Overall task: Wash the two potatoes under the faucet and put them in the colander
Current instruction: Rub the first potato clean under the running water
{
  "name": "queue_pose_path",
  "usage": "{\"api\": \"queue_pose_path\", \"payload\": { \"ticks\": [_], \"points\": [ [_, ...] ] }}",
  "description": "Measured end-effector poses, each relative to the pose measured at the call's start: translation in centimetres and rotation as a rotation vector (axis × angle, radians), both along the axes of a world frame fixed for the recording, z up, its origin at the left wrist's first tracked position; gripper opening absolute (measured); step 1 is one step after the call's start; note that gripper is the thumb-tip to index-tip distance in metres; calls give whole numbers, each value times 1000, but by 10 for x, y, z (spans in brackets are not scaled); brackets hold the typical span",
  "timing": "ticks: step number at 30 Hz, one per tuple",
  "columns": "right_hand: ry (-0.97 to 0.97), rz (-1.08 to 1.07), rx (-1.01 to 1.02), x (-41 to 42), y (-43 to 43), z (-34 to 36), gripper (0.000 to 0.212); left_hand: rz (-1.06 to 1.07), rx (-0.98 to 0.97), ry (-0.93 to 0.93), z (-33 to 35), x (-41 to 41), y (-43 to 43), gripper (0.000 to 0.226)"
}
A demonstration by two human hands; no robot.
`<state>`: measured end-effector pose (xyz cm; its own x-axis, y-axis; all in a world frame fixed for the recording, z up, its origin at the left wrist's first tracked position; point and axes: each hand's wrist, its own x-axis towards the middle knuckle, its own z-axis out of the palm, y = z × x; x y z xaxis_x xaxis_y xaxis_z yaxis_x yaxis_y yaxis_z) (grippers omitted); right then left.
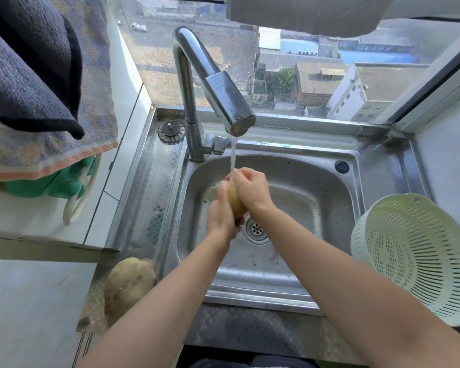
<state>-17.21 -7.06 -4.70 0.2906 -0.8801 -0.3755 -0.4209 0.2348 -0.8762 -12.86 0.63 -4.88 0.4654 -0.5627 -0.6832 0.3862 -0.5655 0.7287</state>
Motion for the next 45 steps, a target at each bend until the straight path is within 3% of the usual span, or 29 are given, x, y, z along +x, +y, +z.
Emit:
{"api": "queue_pose_path", "payload": {
  "ticks": [3,6,8,11,13,15,17,19,21,23,27,30,32,35,39,42,45],
  "points": [
    [41,-165,29,5,5,1,29,-14,-26,-284,-5,1,-7,70],
    [-66,17,-88,0,17,0,22,145,63,-151,-12,20,-12,61],
    [-97,151,-102,-7,17,-1,27,130,138,-76,-8,27,-10,55],
    [-31,29,-17,-10,3,-5,20,-53,253,-360,-8,21,-5,66],
    [106,-68,65,-9,-2,-8,32,-120,161,-542,-6,11,-4,67],
    [158,-90,243,-8,-1,-9,39,-122,-8,-572,-2,5,-4,63],
    [75,-56,406,-14,9,-5,48,-83,-126,-479,-1,6,-8,48],
    [36,47,410,-20,17,-2,56,62,-82,-231,2,19,-18,23],
    [18,105,376,-23,20,-2,58,196,27,31,6,34,-26,23],
    [46,91,375,-23,16,0,54,257,-36,160,3,34,-24,32],
    [105,3,329,-20,3,-1,42,165,-291,41,-1,10,-8,31],
    [141,29,138,-20,13,-13,44,295,-138,43,2,15,-22,22],
    [129,19,122,-22,18,-17,44,316,-35,158,-2,25,-29,33],
    [69,-48,345,-27,10,-17,39,226,-65,274,-10,29,-25,57],
    [12,-82,591,-45,0,-20,34,10,-164,217,-6,13,-17,37],
    [-3,40,740,-56,-1,-18,37,-17,-212,164,-3,3,-21,22],
    [-24,195,891,-61,0,-12,37,46,-221,383,-6,14,-26,33]
  ]
}}
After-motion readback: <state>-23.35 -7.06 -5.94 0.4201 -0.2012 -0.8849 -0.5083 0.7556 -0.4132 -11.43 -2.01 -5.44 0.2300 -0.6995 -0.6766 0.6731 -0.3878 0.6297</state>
